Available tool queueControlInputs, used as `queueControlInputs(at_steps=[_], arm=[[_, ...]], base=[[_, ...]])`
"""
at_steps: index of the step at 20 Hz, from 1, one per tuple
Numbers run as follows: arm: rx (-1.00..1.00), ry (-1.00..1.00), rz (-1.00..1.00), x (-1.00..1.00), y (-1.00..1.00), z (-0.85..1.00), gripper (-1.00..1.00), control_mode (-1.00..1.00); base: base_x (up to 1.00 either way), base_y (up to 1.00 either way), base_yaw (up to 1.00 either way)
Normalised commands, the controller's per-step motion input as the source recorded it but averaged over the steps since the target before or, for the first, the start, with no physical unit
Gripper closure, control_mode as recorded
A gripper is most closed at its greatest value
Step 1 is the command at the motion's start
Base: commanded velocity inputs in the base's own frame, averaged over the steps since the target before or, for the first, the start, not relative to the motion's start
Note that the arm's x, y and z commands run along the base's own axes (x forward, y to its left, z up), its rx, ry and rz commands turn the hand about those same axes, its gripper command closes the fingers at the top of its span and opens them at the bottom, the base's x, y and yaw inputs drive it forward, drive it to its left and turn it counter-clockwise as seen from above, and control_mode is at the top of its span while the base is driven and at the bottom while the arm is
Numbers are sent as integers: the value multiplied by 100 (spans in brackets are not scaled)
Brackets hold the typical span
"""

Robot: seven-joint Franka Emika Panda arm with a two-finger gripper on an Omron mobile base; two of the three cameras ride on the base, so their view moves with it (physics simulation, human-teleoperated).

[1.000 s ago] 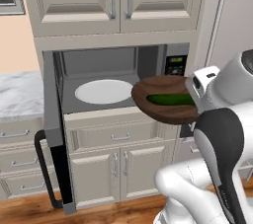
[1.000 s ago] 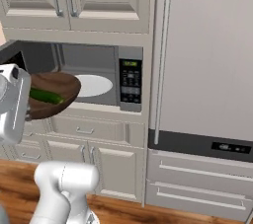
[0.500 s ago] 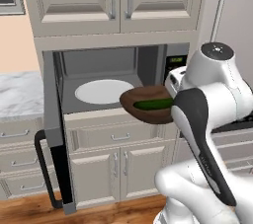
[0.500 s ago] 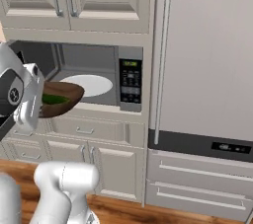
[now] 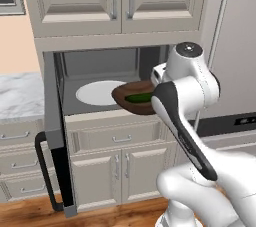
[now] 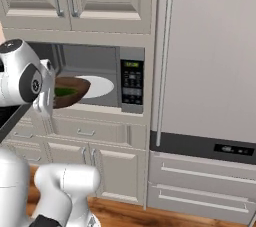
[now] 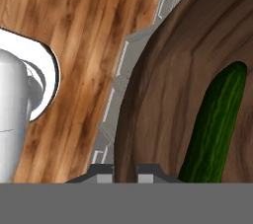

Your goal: Pick the cucumber from the sink and place it in the bowl. Then pick the bowl and place it in the microwave. Then close the microwave door and press the start button.

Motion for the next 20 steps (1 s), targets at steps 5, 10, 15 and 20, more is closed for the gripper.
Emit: queueControlInputs(at_steps=[5, 10, 15, 20], arm=[[-5, 0, 0, 77, 4, -20, 100, -100], [-3, 0, 0, 70, 5, -40, 100, -100], [-1, -2, 1, 68, 30, -31, 100, -100], [0, -2, 2, 61, 37, -16, 100, -100]], base=[[0, 0, 0], [0, 0, 0], [0, 0, 0], [0, 0, 0]])
